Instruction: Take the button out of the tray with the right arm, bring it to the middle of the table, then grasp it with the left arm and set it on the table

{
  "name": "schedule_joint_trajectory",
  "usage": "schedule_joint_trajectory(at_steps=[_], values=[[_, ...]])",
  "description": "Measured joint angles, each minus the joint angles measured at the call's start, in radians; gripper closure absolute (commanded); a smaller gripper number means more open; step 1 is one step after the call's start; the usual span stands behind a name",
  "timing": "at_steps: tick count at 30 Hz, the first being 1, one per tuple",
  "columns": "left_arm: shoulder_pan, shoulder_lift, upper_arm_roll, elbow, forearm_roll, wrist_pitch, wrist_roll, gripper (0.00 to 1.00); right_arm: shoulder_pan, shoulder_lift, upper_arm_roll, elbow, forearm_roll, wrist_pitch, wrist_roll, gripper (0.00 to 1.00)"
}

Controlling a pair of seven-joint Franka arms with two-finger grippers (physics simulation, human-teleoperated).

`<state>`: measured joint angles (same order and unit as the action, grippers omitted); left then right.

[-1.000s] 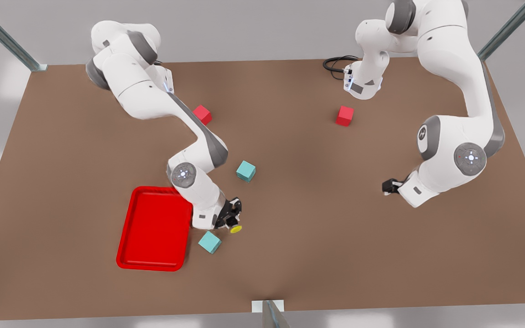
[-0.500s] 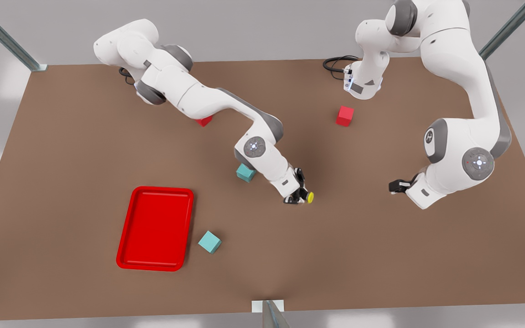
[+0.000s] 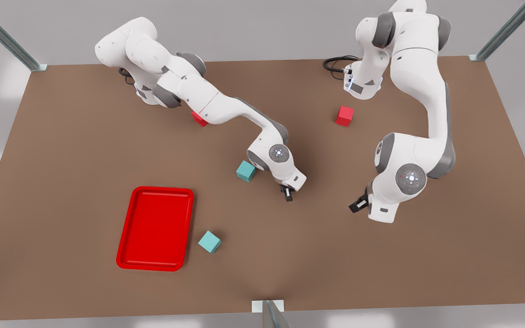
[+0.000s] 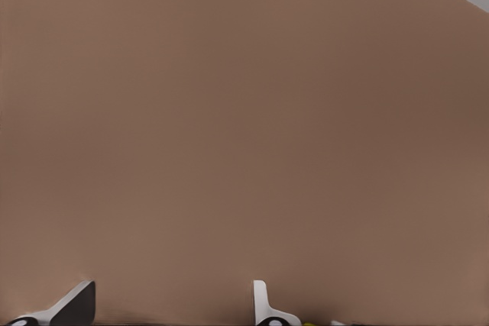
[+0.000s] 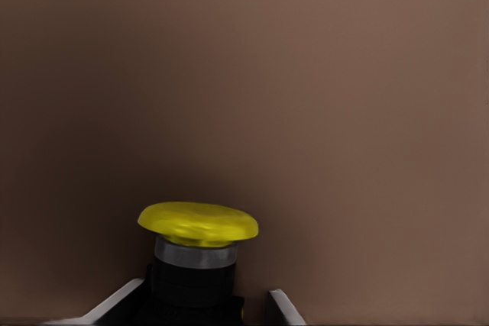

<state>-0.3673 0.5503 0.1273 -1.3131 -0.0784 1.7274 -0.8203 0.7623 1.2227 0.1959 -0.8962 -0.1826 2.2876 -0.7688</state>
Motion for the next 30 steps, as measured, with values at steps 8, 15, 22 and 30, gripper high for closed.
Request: schedule_joint_trajectory(at_steps=[8, 15, 22, 30], values=[[-0.052, -0.001, 0.000, 0.028, -0.003, -0.006, -0.327, 0.00, -0.011, -0.155, 0.002, -0.007, -0.001, -0.074, -0.007, 0.00], [-0.119, 0.047, -0.009, 0.044, -0.008, 0.010, -0.550, 0.00, -0.442, -0.610, -0.050, -0.104, 0.037, -0.422, 0.103, 0.00], [-0.239, 0.090, -0.008, 0.100, -0.003, 0.007, -0.788, 0.00, -0.787, -1.043, -0.142, -0.672, 0.121, -0.598, 0.307, 0.00], [-0.275, 0.179, -0.012, 0.059, -0.006, 0.038, -1.073, 0.00, -0.827, -1.047, -0.163, -0.666, 0.141, -0.647, 0.489, 0.00]])
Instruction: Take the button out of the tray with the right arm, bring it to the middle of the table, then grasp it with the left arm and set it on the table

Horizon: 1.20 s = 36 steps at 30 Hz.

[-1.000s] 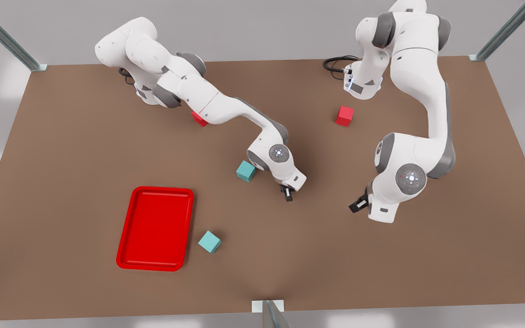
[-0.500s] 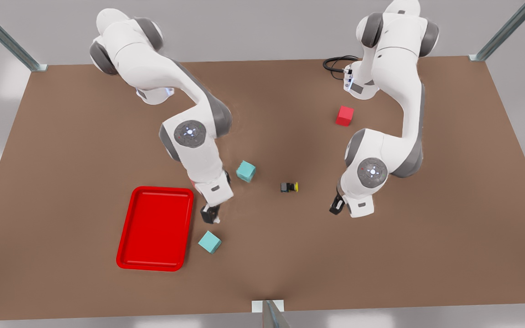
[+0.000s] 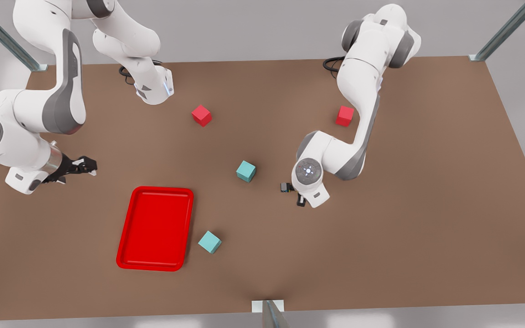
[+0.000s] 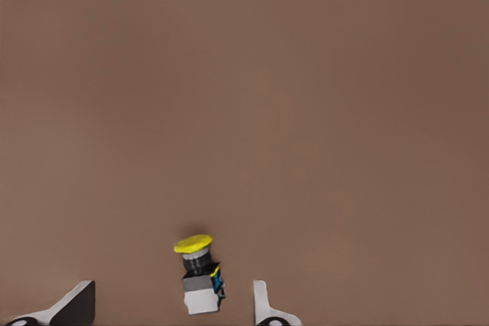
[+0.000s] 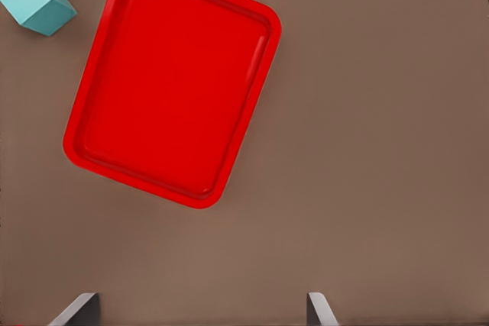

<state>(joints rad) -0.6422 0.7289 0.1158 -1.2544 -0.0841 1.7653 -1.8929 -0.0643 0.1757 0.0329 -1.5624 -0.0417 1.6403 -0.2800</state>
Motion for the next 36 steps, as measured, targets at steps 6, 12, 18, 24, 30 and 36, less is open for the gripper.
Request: schedule_joint_trajectory(at_steps=[6, 12, 18, 24, 30, 36], values=[[-0.022, 0.036, 0.001, -0.044, -0.027, 0.141, -0.151, 0.00, 0.000, 0.017, 0.001, 0.025, 0.002, -0.014, 0.115, 0.00], [-0.095, 0.068, 0.002, -0.053, -0.033, 0.204, -0.261, 0.00, 0.000, 0.023, 0.001, 0.029, 0.004, -0.019, 0.206, 0.00], [-0.122, 0.046, 0.003, -0.200, 0.031, 0.277, -0.339, 0.00, 0.001, 0.026, 0.001, 0.032, 0.004, -0.022, 0.271, 0.00], [-0.121, 0.035, 0.001, -0.244, 0.060, 0.354, -0.390, 0.00, 0.002, 0.026, 0.002, 0.033, 0.004, -0.023, 0.317, 0.00], [-0.134, 0.056, -0.001, -0.255, 0.066, 0.433, -0.421, 0.00, 0.003, 0.032, 0.002, 0.037, 0.004, -0.023, 0.351, 0.00], [-0.147, 0.082, -0.001, -0.266, 0.068, 0.497, -0.441, 0.00, 0.002, 0.033, 0.002, 0.038, 0.004, -0.024, 0.375, 0.00]])
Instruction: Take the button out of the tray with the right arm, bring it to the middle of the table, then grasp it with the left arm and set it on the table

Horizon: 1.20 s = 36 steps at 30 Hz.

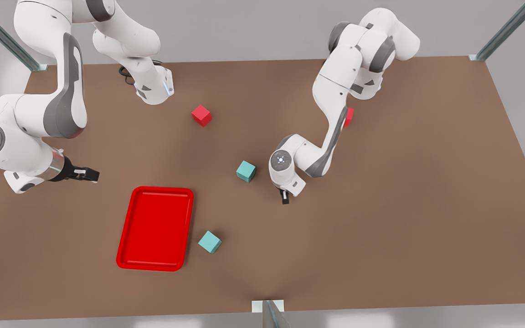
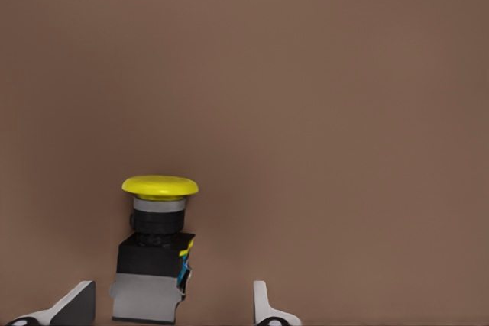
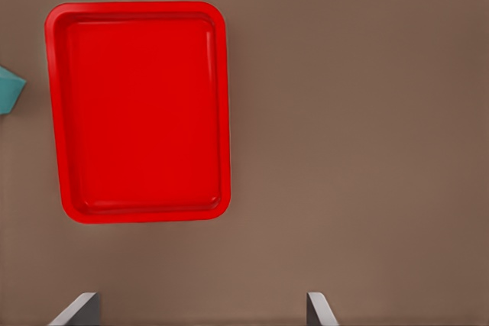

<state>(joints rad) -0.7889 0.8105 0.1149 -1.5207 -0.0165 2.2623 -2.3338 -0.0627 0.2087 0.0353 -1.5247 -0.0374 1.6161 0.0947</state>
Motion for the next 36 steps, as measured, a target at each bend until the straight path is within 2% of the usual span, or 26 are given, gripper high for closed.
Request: schedule_joint_trajectory(at_steps=[20, 21, 23, 24, 28, 31, 36], values=[[-0.018, -0.009, 0.002, -0.060, 0.019, 0.035, 0.042, 0.00, -0.002, 0.010, 0.000, 0.014, 0.000, 0.000, 0.039, 0.00], [-0.018, -0.009, 0.002, -0.064, 0.021, 0.035, 0.045, 0.04, -0.002, 0.012, 0.000, 0.015, 0.000, 0.000, 0.040, 0.00], [-0.017, -0.009, 0.003, -0.069, 0.022, 0.035, 0.051, 0.35, -0.002, 0.014, 0.000, 0.016, 0.000, 0.000, 0.042, 0.00], [-0.016, -0.009, 0.003, -0.069, 0.018, 0.033, 0.057, 0.45, -0.001, 0.014, 0.000, 0.016, 0.000, 0.000, 0.042, 0.00], [-0.013, -0.025, 0.003, -0.070, 0.005, 0.016, 0.085, 0.64, 0.000, 0.014, 0.000, 0.016, 0.000, 0.000, 0.045, 0.00], [-0.008, -0.031, 0.003, -0.070, 0.008, 0.005, 0.098, 0.70, 0.000, 0.015, 0.000, 0.021, 0.000, -0.005, 0.047, 0.00], [-0.002, -0.072, 0.040, -0.062, 0.028, -0.039, 0.124, 0.69, -0.002, 0.023, 0.000, 0.030, 0.000, -0.011, 0.049, 0.00]])
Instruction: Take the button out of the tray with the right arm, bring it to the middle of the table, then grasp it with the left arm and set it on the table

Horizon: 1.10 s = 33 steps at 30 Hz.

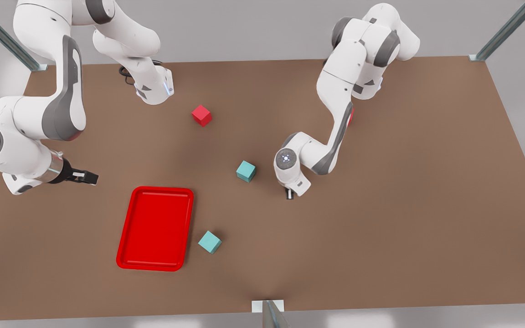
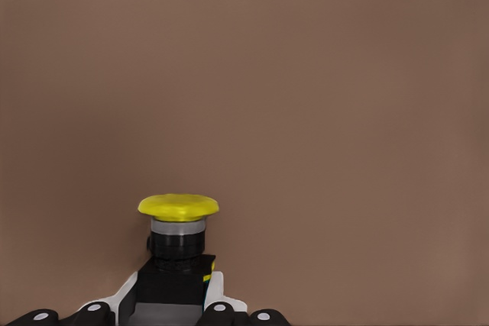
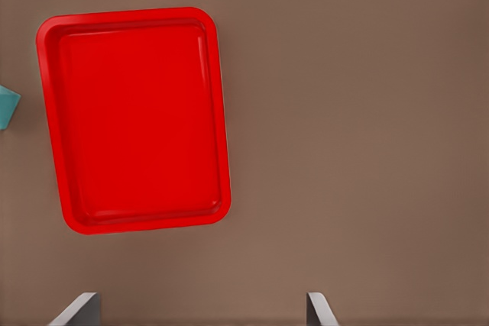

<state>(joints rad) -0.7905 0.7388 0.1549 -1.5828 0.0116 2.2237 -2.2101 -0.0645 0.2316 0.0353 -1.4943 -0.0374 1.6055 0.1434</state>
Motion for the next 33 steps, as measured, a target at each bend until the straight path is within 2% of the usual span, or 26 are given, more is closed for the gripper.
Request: schedule_joint_trajectory(at_steps=[6, 12, 19, 23, 33], values=[[0.002, -0.011, 0.051, -0.002, 0.263, -0.117, 0.033, 0.69, 0.000, 0.001, 0.000, 0.001, 0.000, -0.004, 0.002, 0.00], [0.033, 0.069, 0.219, -0.001, 0.586, -0.176, 0.039, 0.69, 0.001, 0.001, 0.000, 0.000, 0.000, -0.006, 0.002, 0.00], [0.074, 0.204, 0.233, 0.000, 0.935, -0.255, -0.041, 0.69, -0.001, 0.005, 0.000, 0.002, 0.001, -0.014, 0.002, 0.00], [0.073, 0.244, 0.232, 0.006, 1.007, -0.287, -0.105, 0.69, -0.002, 0.006, 0.000, 0.002, 0.001, -0.016, 0.002, 0.00], [0.087, 0.300, 0.229, 0.021, 1.040, -0.287, -0.252, 0.69, -0.002, 0.011, 0.000, 0.007, 0.001, -0.018, 0.001, 0.00]])
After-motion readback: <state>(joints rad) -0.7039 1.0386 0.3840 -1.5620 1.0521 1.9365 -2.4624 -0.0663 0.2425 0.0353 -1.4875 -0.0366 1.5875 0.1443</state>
